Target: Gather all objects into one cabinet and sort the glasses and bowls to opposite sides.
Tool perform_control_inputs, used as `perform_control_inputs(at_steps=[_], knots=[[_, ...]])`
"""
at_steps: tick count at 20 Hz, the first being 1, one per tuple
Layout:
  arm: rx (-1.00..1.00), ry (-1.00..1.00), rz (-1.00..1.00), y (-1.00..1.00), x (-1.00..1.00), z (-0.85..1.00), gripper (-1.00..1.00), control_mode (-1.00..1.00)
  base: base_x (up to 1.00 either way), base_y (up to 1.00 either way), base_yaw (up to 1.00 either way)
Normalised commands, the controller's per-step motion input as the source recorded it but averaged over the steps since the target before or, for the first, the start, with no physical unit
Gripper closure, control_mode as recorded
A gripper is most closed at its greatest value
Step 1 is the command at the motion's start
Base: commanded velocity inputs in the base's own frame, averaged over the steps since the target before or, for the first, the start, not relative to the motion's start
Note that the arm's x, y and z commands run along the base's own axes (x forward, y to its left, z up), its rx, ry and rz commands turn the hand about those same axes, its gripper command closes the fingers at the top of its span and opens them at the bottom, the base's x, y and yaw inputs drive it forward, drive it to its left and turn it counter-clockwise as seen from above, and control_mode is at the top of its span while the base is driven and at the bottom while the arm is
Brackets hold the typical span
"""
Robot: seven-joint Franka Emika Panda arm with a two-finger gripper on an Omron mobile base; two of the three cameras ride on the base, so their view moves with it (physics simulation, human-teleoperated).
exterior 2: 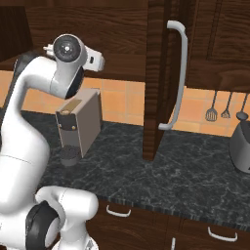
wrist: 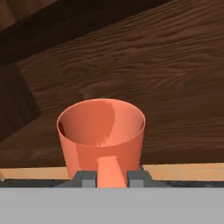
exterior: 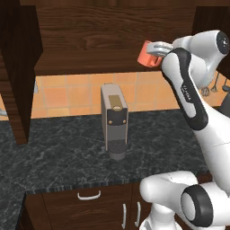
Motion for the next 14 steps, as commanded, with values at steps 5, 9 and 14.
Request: perform_control_inputs(at_steps=[5, 9, 14], knots=[[0.09, 0.09, 0.0, 0.11, -1.0, 0.07, 1.0, -1.0, 0.0, 0.0, 0.0], [0.1, 0.13, 0.0, 0.01, -1.0, 0.11, 1.0, -1.0, 0.0, 0.0, 0.0], [0.04, 0.24, 0.0, 0.01, -1.0, 0.04, 1.0, -1.0, 0.0, 0.0, 0.0]])
